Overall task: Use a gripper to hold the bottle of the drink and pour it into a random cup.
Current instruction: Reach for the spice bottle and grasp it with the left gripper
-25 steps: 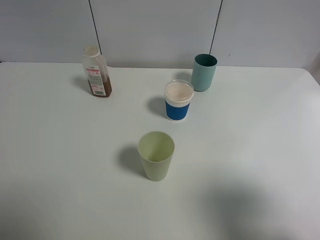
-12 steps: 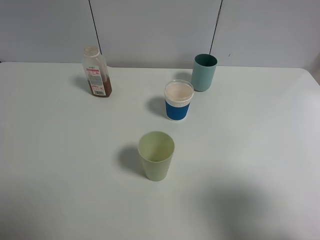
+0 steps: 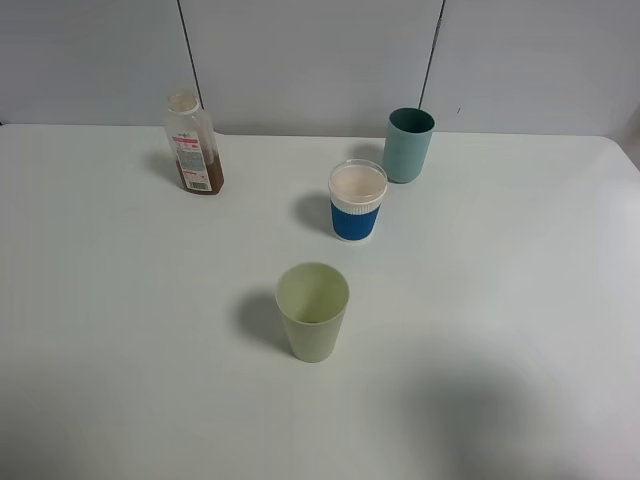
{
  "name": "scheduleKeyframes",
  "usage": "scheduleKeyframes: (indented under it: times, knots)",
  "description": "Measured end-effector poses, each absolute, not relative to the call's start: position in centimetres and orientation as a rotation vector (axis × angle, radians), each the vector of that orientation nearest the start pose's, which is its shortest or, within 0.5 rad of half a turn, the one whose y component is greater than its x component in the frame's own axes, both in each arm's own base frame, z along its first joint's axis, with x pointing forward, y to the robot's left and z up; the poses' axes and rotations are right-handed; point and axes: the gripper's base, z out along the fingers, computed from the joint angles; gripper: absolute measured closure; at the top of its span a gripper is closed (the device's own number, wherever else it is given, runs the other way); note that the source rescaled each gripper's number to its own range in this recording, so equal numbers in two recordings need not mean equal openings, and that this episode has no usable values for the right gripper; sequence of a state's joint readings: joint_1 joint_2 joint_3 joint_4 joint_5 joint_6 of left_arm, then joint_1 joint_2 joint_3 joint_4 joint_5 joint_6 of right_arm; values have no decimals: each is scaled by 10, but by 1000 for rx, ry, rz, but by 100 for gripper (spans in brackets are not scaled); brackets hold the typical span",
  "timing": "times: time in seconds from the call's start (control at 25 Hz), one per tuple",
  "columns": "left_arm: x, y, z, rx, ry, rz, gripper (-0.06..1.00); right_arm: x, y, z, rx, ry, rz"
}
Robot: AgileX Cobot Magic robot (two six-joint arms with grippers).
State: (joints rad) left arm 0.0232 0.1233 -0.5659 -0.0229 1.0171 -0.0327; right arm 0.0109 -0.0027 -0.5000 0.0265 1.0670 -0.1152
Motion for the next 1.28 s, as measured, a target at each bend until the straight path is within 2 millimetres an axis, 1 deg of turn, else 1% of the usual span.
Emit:
scheduleKeyframes:
  times: [0.12,0.32,0.6,0.76,1.08,1.28]
  knots:
    - [24,0,305,-59,2069,-20,-2,-6,2,277,-130,2044,-33]
    - [46,1,309,-59,2072,-6,-2,-6,2,277,-130,2044,-33]
    - [76,2,311,-59,2079,-6,-2,-6,2,277,-130,2044,-33]
    - [94,2,310,-59,2088,-6,-2,-6,2,277,-130,2044,-33]
    - [130,3,300,-60,2146,-5,-2,-6,2,277,-130,2044,-33]
    - [147,3,294,-48,2152,1,-1,-6,2,277,-130,2044,-33]
